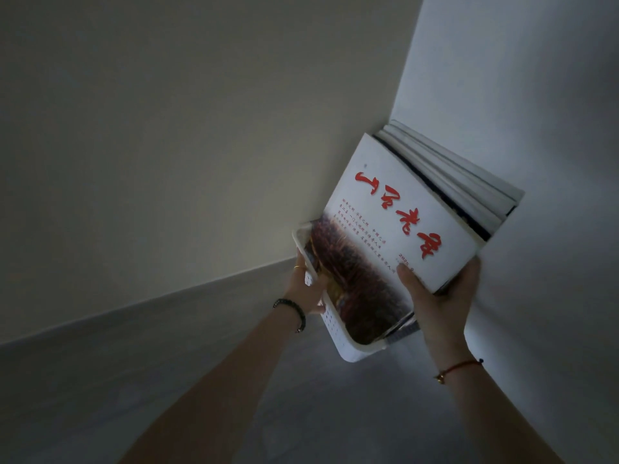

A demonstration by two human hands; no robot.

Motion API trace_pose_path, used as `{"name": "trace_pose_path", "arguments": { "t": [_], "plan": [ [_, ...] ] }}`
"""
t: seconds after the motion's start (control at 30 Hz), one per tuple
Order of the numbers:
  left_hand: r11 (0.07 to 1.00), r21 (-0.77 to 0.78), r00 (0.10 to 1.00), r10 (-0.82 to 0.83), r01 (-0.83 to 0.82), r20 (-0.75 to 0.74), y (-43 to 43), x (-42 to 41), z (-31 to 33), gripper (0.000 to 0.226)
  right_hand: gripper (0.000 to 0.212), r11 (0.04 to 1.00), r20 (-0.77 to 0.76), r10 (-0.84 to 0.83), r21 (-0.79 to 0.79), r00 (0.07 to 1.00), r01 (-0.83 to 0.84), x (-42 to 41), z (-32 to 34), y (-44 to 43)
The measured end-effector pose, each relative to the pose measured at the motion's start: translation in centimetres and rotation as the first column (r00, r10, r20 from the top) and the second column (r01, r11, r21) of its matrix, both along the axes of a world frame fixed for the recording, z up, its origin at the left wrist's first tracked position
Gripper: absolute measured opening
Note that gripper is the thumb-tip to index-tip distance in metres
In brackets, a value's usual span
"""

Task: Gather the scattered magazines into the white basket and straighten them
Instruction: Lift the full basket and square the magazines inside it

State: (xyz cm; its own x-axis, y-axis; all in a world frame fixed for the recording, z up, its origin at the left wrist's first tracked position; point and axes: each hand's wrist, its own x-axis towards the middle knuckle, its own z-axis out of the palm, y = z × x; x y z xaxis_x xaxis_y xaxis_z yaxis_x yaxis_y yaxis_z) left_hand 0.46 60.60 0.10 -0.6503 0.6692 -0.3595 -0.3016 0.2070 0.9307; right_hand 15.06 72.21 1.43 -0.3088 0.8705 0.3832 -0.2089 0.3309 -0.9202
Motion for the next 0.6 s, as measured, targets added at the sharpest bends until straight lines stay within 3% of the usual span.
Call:
{"name": "trace_pose_path", "arguments": {
  "t": [0.07,0.17,0.33,0.47,0.6],
  "plan": [
    [0.996,0.04,0.997,0.079,-0.079,0.013,0.0,1.4,-0.2,0.06,0.082,1.0,0.009,0.01,0.003,1.0,-0.01,0.1,0.2,0.0],
    [0.98,-0.041,0.975,0.189,-0.195,-0.115,0.1,5.8,-1.4,0.054,0.081,1.0,0.015,-0.015,0.005,1.0,0.015,0.2,0.5,0.0],
    [0.895,0.076,0.894,0.426,-0.439,0.141,2.1,9.8,-1.8,0.045,0.077,0.998,0.032,-0.058,0.016,0.998,0.058,-0.3,1.1,0.3],
    [0.842,0.137,0.849,0.499,-0.522,0.171,2.6,10.6,-1.8,0.043,0.073,0.997,0.069,-0.078,-0.011,0.995,0.079,-0.3,1.0,0.4],
    [0.854,0.127,0.859,0.482,-0.504,0.172,2.4,10.6,-2.0,0.044,0.067,0.991,0.119,-0.116,-0.049,0.986,0.122,-0.2,0.6,-0.3]
  ]
}}
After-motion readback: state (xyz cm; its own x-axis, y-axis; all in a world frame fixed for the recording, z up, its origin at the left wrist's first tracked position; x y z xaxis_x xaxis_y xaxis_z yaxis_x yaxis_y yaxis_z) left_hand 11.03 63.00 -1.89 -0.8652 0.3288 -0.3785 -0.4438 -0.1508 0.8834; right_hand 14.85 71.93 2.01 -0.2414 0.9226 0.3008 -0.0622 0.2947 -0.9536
